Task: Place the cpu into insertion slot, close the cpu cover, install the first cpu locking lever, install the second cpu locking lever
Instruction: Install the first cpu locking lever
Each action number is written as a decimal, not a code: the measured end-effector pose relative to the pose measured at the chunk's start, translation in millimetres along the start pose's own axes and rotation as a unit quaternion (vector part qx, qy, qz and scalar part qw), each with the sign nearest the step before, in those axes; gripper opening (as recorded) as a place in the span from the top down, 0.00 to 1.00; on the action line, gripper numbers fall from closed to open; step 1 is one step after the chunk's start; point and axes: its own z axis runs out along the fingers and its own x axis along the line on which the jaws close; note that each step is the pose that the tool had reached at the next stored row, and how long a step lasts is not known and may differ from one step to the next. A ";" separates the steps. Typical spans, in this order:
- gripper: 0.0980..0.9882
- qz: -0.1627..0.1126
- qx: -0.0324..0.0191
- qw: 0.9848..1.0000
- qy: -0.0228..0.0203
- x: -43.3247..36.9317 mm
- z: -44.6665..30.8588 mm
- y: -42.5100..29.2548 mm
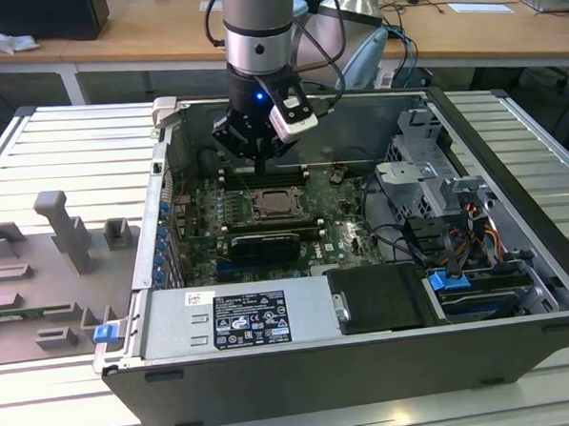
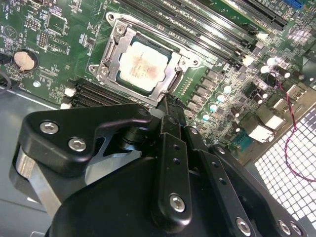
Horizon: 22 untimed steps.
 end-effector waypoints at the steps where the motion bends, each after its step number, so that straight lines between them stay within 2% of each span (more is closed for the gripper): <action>1: 0.99 0.000 0.000 1.000 0.000 0.2 0.0 0.0; 22: 0.99 -0.001 0.000 1.000 -0.001 7.9 0.0 -0.4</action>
